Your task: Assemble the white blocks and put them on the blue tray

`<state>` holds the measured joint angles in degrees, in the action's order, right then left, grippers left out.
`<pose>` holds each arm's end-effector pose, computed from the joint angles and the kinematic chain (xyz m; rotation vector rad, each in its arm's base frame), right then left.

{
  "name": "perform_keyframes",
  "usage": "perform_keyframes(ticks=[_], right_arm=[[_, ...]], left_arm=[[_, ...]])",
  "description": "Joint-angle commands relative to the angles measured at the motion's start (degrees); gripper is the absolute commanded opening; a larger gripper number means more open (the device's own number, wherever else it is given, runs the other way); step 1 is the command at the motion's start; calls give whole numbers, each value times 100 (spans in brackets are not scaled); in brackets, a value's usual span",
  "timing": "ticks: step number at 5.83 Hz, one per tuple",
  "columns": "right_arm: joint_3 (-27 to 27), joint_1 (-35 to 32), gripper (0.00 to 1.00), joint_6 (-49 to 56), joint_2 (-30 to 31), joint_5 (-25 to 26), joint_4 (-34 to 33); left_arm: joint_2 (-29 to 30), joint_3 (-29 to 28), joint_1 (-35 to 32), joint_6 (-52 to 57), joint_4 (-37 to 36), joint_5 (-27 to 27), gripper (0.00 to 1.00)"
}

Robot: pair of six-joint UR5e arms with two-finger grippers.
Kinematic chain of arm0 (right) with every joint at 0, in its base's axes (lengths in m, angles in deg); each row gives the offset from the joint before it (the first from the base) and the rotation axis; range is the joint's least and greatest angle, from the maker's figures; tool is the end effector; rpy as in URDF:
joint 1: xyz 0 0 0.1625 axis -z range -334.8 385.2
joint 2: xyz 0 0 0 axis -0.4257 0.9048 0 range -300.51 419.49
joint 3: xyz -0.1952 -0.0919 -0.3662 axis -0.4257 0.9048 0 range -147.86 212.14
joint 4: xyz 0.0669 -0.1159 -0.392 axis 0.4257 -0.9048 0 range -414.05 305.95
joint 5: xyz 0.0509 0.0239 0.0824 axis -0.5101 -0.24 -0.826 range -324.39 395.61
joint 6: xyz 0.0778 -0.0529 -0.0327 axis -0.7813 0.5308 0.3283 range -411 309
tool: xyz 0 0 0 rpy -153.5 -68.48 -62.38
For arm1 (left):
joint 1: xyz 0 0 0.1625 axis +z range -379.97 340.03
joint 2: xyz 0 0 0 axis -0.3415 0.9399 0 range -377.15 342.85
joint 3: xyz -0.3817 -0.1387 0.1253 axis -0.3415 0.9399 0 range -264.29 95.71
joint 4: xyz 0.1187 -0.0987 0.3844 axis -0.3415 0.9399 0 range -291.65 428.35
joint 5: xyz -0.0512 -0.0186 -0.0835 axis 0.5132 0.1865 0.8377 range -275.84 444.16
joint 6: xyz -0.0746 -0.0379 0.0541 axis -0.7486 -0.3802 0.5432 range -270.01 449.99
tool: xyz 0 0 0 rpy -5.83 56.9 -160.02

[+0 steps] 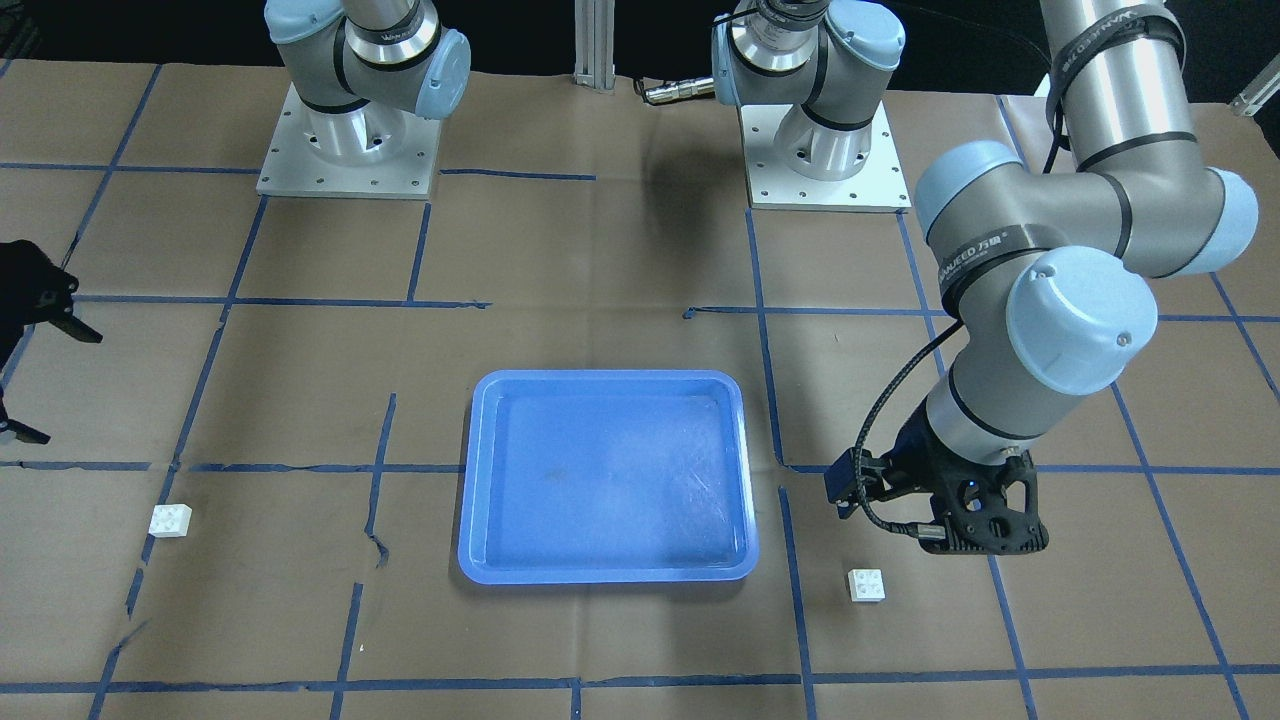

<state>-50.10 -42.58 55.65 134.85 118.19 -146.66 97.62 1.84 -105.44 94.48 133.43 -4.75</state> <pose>-0.0873 -0.6005 0.4208 -2.0208 2.2385 -0.1280 -0.0834 -0.6595 0.3160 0.0001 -3.1263 0.1115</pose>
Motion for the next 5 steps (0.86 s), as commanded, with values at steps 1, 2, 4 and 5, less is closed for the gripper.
perform_keyframes(ticks=[1, 2, 4, 5], right_arm=[[6, 526, 100, 1282, -658, -694, -457], [6, 694, 100, 1314, -1089, -1142, -486], [-3, 835, 100, 2118, -1846, -1533, -530], [-11, 862, 100, 2140, -2049, -1655, -530]], left_arm=[[640, 297, 22, 0, -976, -12, 99], [774, 499, 31, 17, -1362, -29, 99], [907, 545, 145, 8, -1489, -379, 99], [1046, 493, 145, 121, -1533, -381, 99]])
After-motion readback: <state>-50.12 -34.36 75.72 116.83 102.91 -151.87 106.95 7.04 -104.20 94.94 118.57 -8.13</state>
